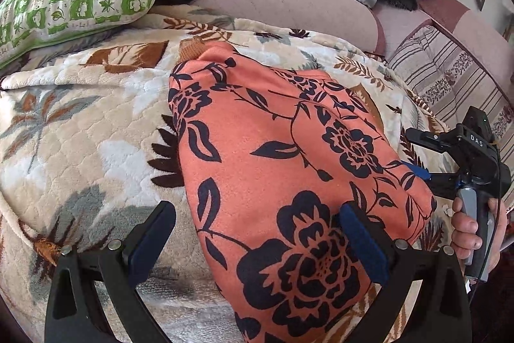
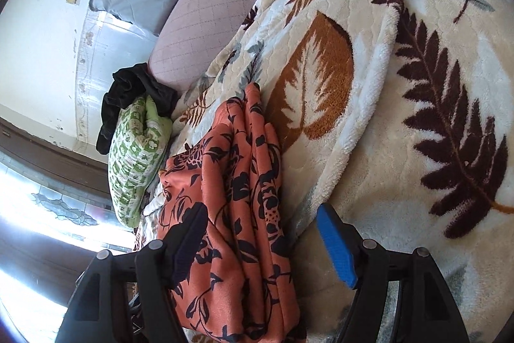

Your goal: Fold small clothes

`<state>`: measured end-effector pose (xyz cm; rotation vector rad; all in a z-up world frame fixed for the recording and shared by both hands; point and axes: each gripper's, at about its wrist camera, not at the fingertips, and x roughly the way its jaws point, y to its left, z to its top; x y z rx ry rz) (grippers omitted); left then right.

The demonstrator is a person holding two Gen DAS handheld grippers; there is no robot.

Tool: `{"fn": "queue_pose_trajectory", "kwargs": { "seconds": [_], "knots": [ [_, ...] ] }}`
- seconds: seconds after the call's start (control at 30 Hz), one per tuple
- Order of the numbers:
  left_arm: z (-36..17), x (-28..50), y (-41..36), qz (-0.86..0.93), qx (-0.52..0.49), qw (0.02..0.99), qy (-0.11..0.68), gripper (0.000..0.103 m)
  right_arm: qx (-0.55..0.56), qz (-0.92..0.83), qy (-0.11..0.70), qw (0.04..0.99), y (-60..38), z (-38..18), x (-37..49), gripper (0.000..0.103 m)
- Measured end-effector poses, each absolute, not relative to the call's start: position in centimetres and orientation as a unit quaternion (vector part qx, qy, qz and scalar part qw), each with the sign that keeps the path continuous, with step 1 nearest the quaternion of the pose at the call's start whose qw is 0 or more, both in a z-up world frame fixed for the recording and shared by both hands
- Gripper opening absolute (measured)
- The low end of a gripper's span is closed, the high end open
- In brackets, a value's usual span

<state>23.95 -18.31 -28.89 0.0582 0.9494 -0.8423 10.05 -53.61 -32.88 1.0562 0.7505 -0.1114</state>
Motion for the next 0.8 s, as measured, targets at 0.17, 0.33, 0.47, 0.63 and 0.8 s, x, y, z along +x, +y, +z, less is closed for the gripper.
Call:
{"fn": "queue_pose_trajectory", "kwargs": {
  "seconds": [0.17, 0.33, 0.47, 0.63, 0.8],
  "knots": [
    [-29.2, 24.0, -18.6, -0.401, 0.024, 0.798, 0.450, 0.102, 0.480, -0.030, 0.378, 0.791, -53.3, -33.7, 11.8, 0.085],
    [-29.4, 24.0, -18.8, -0.405, 0.022, 0.793, 0.455, 0.102, 0.460, 0.010, 0.407, 0.789, -51.9, -33.9, 13.8, 0.090],
    [-29.7, 24.2, -19.1, -0.411, 0.013, 0.783, 0.466, 0.102, 0.452, 0.037, 0.413, 0.790, -50.3, -33.9, 14.9, 0.093],
    [-29.8, 24.6, -18.9, -0.418, -0.001, 0.768, 0.486, 0.102, 0.437, 0.017, 0.414, 0.798, -49.3, -33.5, 15.1, 0.096],
    [-28.8, 25.3, -17.5, -0.409, -0.008, 0.776, 0.480, 0.102, 0.474, -0.022, 0.371, 0.798, -51.0, -32.1, 12.8, 0.096]
  ]
}}
